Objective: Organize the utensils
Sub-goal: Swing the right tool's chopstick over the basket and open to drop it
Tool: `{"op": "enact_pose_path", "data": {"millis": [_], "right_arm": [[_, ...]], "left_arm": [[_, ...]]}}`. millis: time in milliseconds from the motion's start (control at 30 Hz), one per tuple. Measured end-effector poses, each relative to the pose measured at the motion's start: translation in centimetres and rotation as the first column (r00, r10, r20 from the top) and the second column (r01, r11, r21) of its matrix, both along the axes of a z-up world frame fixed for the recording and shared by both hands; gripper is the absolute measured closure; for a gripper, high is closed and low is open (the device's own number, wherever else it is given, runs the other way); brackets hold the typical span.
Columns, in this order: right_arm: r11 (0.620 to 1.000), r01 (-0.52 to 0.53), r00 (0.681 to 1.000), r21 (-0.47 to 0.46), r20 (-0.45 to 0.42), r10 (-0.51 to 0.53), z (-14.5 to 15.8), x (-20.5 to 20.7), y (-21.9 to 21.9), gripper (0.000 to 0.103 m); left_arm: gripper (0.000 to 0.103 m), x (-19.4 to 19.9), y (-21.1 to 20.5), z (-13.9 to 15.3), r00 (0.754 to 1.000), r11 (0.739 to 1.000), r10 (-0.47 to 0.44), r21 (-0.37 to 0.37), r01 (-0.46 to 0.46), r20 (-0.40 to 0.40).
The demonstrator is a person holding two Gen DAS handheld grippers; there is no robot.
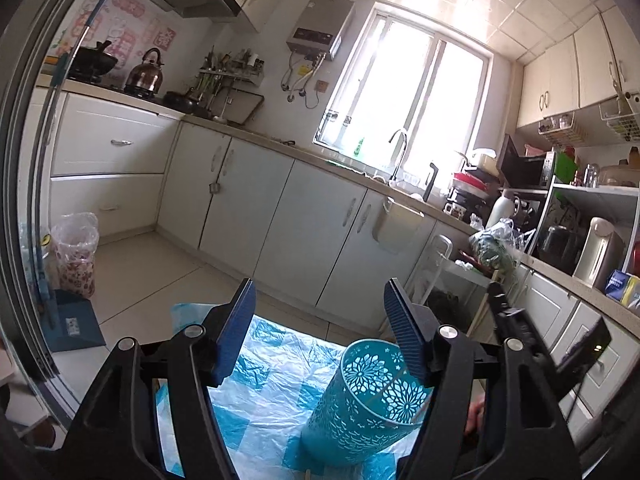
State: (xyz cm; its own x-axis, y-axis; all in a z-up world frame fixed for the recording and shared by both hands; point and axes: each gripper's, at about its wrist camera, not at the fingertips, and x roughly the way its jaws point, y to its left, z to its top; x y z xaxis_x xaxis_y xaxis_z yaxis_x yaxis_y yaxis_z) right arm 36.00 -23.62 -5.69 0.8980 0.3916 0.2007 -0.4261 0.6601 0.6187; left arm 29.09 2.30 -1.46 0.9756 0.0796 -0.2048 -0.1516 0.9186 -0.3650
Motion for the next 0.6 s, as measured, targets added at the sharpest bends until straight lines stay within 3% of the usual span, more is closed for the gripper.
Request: {"op": "enact_pose_path", "data": {"millis": [167, 367, 433, 533, 600], "right_arm": [[0.986, -0.034, 0.998, -0.165, -0.051, 0.025, -1.2, -1.3, 1.8, 0.097], [0.96, -0.092, 0.988, -0.264, -0.146, 0.054, -1.9, -3.4, 1.6, 0.093], [0.945, -0.112, 0.981, -0.307, -0.186, 0.056, -1.9, -4.9, 1.4, 0.076], [0.911, -0.167, 0.958, -0.378, -0.28, 0.059, -2.7, -6.9, 1.2, 0.068], [0.872, -0.248, 0.909, -0.422, -0.414, 0.058, -4.4, -8.2, 1.2, 0.068]], "left_arm": [[0.04, 0.1, 0.2, -0.5, 1.0, 1.0, 0.004, 0.002, -0.004, -0.018], [0.039, -0.3, 0.0, -1.4, 0.998, 1.0, -0.008, 0.015, 0.009, -0.062], [0.037, -0.6, 0.1, -2.0, 0.996, 1.0, -0.009, 0.016, 0.011, -0.086], [0.036, -0.8, 0.5, -3.3, 0.99, 1.0, -0.012, 0.009, 0.014, -0.139], [0.036, -0.9, 0.6, -4.5, 0.982, 1.0, -0.019, 0.009, 0.021, -0.185]]}}
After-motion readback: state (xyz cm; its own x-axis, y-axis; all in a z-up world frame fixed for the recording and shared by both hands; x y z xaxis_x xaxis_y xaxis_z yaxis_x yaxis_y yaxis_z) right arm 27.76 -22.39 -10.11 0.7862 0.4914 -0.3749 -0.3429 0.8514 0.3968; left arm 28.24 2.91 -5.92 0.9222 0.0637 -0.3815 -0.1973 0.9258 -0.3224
